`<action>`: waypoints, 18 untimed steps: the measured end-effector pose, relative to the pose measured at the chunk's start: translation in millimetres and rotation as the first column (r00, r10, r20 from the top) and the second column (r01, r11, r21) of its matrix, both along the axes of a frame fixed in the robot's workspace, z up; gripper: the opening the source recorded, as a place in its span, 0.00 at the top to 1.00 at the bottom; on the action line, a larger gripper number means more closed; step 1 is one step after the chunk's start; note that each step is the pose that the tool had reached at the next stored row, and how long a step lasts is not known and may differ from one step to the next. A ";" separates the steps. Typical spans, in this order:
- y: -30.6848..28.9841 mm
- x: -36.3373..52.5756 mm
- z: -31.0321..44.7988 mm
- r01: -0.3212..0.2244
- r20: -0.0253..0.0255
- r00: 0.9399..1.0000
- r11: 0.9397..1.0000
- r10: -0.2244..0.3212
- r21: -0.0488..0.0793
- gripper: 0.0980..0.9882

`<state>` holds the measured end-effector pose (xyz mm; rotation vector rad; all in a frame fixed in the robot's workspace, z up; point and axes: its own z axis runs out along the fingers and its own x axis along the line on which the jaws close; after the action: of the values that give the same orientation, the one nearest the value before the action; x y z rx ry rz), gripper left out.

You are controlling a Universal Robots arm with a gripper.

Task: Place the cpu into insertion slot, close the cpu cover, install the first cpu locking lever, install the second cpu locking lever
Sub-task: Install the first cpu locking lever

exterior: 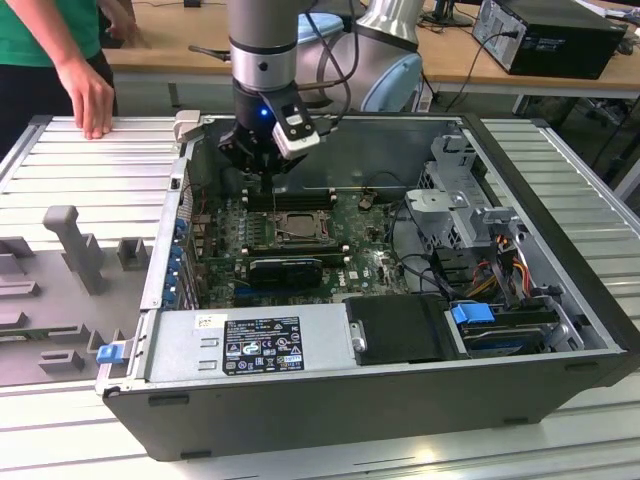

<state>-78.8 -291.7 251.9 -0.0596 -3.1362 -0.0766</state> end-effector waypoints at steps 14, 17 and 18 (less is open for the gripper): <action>1.3 32.7 -18.6 -0.045 0.000 0.999 0.998 0.045 0.037 0.99; 3.5 40.4 -19.5 -0.047 0.000 0.999 0.998 0.047 0.038 0.99; 4.3 41.9 -20.1 -0.048 0.000 0.999 0.998 0.048 0.038 0.99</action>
<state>-36.9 -287.4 231.9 0.0152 -3.1320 -0.1353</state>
